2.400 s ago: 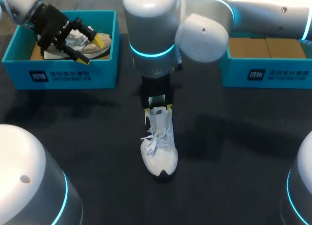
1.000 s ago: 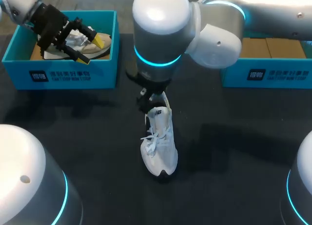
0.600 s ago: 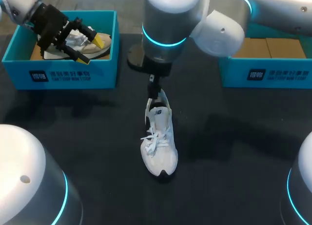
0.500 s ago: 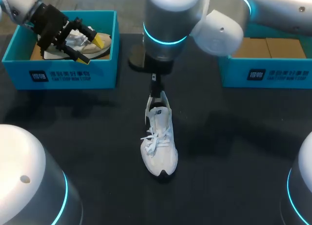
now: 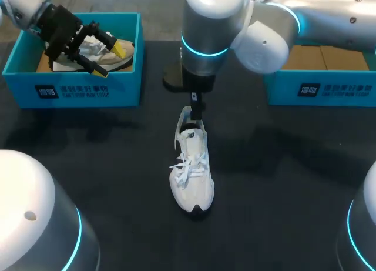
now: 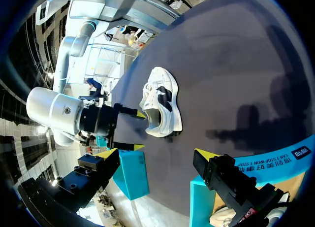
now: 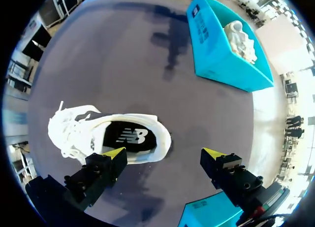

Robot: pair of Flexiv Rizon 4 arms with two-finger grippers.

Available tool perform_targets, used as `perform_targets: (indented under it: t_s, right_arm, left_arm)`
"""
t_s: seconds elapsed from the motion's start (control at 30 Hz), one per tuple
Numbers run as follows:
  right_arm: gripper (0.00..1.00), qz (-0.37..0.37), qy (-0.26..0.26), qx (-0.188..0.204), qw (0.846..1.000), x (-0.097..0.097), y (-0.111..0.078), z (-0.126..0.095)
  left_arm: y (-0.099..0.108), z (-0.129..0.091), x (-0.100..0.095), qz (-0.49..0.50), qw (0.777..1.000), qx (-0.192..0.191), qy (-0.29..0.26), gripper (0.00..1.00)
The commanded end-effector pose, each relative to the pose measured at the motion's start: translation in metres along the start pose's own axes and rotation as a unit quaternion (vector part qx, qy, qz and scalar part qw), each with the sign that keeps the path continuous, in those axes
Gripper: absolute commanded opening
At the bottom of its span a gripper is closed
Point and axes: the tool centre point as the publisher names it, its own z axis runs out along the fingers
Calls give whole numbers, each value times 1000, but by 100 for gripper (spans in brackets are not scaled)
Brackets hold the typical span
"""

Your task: Take the shoe out of the shoebox, open the shoe tongue, remove and reinsert the insole, then place the shoe into the shoebox

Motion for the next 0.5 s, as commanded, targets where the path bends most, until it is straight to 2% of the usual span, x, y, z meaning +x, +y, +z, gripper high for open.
perform_targets:
  t_s: [0.03, 0.27, 0.5]
  right_arm:
    - [100, 1, 3, 0, 1000, -1, 4, 11]
    - [100, 12, 6, 11, 1000, -3, 3, 28]
    - [100, 6, 14, 19, 1000, -2, 11, 44]
  left_arm:
    - [0, -1, 0, 1, 1000, 1, 2, 100]
    - [0, -1, 0, 1, 1000, 1, 2, 100]
    - [0, -1, 0, 1, 1000, 1, 2, 100]
